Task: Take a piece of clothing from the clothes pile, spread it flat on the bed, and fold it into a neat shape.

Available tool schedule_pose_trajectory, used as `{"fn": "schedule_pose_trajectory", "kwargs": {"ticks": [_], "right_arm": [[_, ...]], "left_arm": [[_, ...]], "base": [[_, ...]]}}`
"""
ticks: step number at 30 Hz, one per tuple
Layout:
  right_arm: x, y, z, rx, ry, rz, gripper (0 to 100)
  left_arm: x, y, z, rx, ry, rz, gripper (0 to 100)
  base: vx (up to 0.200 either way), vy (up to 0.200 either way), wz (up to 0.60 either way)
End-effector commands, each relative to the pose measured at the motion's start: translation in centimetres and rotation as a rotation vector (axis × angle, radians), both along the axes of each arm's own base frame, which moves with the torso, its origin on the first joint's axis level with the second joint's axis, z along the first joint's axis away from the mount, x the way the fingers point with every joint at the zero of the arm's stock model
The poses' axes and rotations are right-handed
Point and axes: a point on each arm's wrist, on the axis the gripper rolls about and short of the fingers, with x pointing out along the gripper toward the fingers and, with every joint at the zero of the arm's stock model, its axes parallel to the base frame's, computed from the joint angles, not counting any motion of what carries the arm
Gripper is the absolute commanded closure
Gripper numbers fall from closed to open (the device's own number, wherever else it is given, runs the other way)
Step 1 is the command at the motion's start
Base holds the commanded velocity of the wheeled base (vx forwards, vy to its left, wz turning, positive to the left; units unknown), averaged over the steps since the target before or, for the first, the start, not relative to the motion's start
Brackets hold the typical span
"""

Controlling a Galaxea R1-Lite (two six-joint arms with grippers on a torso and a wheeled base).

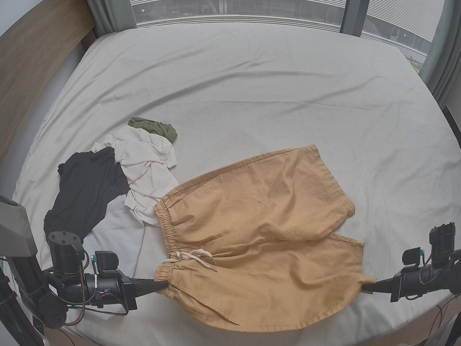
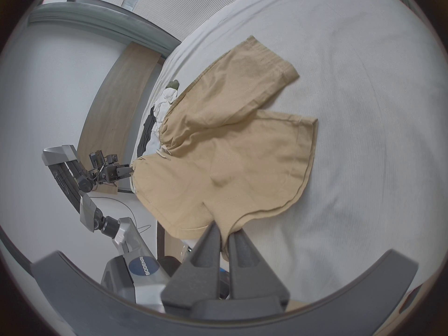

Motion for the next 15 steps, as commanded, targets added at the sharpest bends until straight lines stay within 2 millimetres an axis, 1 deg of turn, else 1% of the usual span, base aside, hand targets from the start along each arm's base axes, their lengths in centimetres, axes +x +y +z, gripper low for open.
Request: {"fn": "schedule_pose_trajectory", "kwargs": {"ticks": [1,4,8,13,15], "right_arm": [[1.3,0.0,0.9,0.005,-0.050,-0.003,100],[1.9,0.0,1.5,0.014,-0.072,-0.011,100],[2.7,0.0,2.1,0.025,-0.097,-0.017,100],[4.3,0.0,3.4,0.062,-0.123,-0.046,100],[4.6,0.0,3.7,0.071,-0.126,-0.053,100]], "left_arm": [[0.6,-0.2,-1.4,-0.011,0.029,0.014,100],[0.9,-0.2,-1.6,-0.007,0.024,0.022,100],[1.1,-0.2,-1.4,-0.012,0.009,0.025,100],[1.3,-0.3,-0.6,-0.037,-0.012,0.035,100],[1.4,-0.2,-0.3,-0.047,-0.018,0.041,100]], "base": [[0.000,0.000,0.00],[0.000,0.000,0.00],[0.000,0.000,0.00],[0.000,0.000,0.00],[0.000,0.000,0.00]]}}
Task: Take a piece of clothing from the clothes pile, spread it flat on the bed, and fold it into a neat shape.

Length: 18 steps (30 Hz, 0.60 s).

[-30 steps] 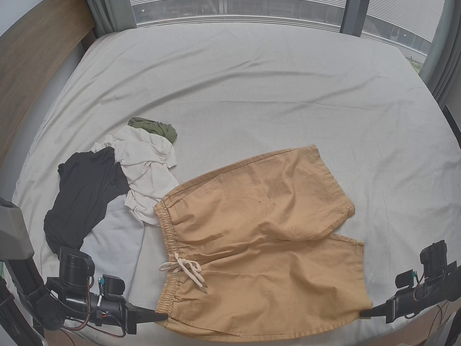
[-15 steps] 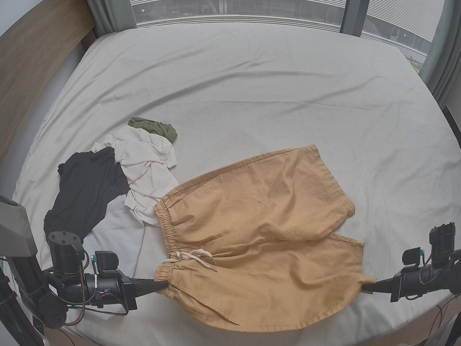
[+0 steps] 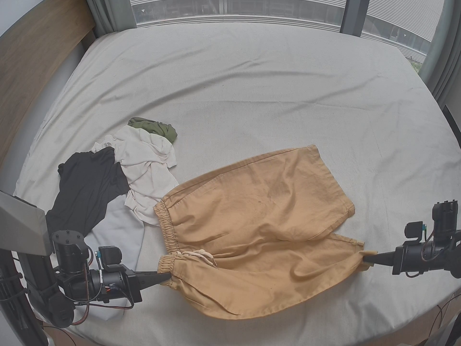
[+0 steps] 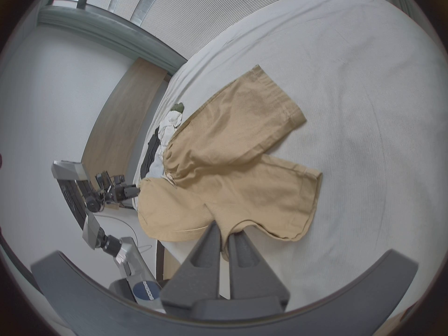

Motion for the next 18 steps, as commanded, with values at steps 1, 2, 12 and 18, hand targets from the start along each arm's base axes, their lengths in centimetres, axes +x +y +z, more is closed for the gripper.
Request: {"fn": "schedule_pose_trajectory", "kwargs": {"ticks": [1,2,12,18], "right_arm": [[1.3,0.3,1.3,0.022,-0.040,-0.003,100],[1.4,0.3,1.4,0.024,-0.043,-0.004,100],[3.7,0.5,3.9,0.038,-0.134,-0.015,100],[4.8,0.7,5.2,0.036,-0.181,-0.028,100]], "left_arm": [[0.3,0.0,1.1,-0.033,-0.034,0.015,100],[0.3,0.0,1.4,-0.042,-0.039,0.018,100],[0.9,-0.1,2.6,-0.078,-0.068,0.049,100],[1.5,-0.4,2.9,-0.091,-0.068,0.106,100]], "base": [[0.000,0.000,0.00],[0.000,0.000,0.00],[0.000,0.000,0.00],[0.000,0.000,0.00]]}}
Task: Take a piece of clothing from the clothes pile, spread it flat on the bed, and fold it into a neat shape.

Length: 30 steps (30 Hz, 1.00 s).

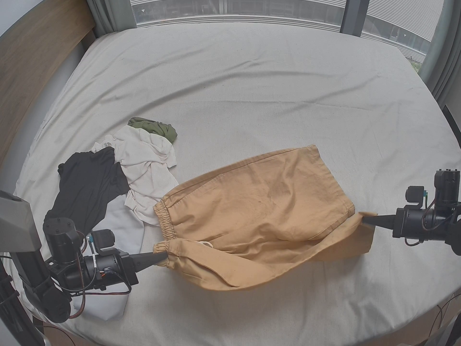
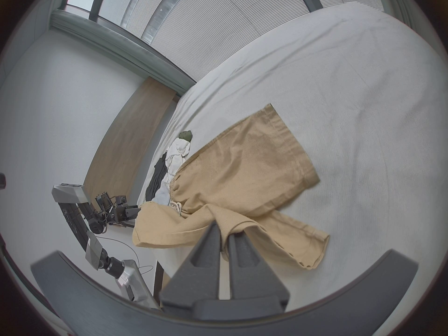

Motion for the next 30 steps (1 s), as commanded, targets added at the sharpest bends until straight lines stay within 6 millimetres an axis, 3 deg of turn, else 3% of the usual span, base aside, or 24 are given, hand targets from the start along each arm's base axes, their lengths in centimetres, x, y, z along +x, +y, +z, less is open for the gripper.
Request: {"fn": "schedule_pose_trajectory", "kwargs": {"ticks": [1,12,30], "right_arm": [[0.9,0.1,1.0,-0.008,-0.042,-0.014,100],[3.6,0.0,2.8,0.012,-0.089,-0.046,100],[7.2,1.2,3.4,0.007,-0.129,-0.026,100]], "left_arm": [[0.4,-0.3,0.5,-0.017,-0.014,0.013,100],[0.8,-0.4,0.8,-0.017,-0.037,0.048,100],[1.1,-0.2,1.4,-0.041,-0.044,0.068,100]], "base": [[0.000,0.000,0.00],[0.000,0.000,0.00],[0.000,0.000,0.00]]}}
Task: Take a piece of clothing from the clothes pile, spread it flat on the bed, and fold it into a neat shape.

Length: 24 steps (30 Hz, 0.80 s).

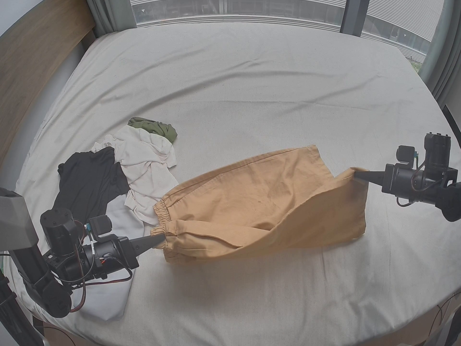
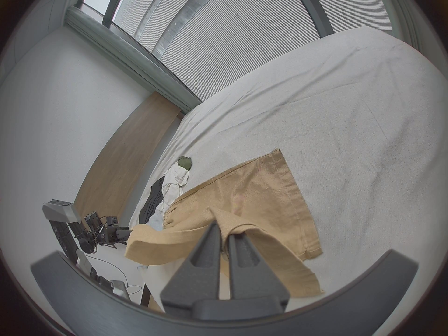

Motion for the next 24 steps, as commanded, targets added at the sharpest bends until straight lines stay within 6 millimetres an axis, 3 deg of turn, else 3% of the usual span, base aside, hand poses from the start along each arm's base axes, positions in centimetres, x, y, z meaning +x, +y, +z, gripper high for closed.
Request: {"fn": "schedule_pose_trajectory", "kwargs": {"ticks": [1,10,24], "right_arm": [[0.9,0.3,0.0,0.001,-0.004,0.009,100],[2.4,0.8,0.8,0.011,-0.037,0.018,100],[5.3,1.6,0.1,0.011,-0.046,0.036,100]], "left_arm": [[0.0,0.0,0.0,-0.001,-0.001,0.002,100],[0.6,0.0,0.1,-0.007,-0.010,0.014,100],[1.3,0.3,0.1,-0.031,0.009,0.073,100]], "base": [[0.000,0.000,0.00],[0.000,0.000,0.00],[0.000,0.000,0.00]]}}
